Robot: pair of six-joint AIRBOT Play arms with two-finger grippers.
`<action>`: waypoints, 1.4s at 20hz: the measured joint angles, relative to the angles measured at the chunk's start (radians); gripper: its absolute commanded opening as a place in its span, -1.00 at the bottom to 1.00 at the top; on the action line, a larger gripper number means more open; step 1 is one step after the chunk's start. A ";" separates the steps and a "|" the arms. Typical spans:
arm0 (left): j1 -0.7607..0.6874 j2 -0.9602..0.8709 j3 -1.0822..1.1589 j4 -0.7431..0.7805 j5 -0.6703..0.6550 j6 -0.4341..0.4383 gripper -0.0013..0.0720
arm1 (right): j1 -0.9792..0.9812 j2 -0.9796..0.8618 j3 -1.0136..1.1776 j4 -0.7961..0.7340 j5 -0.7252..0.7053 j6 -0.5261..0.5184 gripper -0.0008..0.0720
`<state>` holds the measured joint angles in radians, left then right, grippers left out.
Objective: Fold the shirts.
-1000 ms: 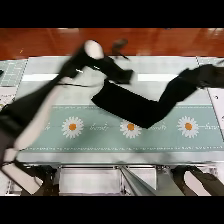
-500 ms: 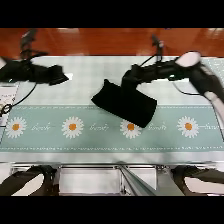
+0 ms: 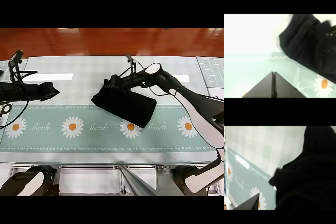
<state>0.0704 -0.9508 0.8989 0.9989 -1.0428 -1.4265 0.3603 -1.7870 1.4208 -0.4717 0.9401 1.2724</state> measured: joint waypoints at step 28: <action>-0.051 0.010 -0.083 -0.013 0.102 -0.052 -0.88 | -0.584 0.440 -0.762 -0.133 0.116 0.026 0.16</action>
<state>0.0189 -0.9413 0.8158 0.9859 -0.9405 -1.4784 -0.2237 -1.3472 0.6590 -0.6044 1.0561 1.2984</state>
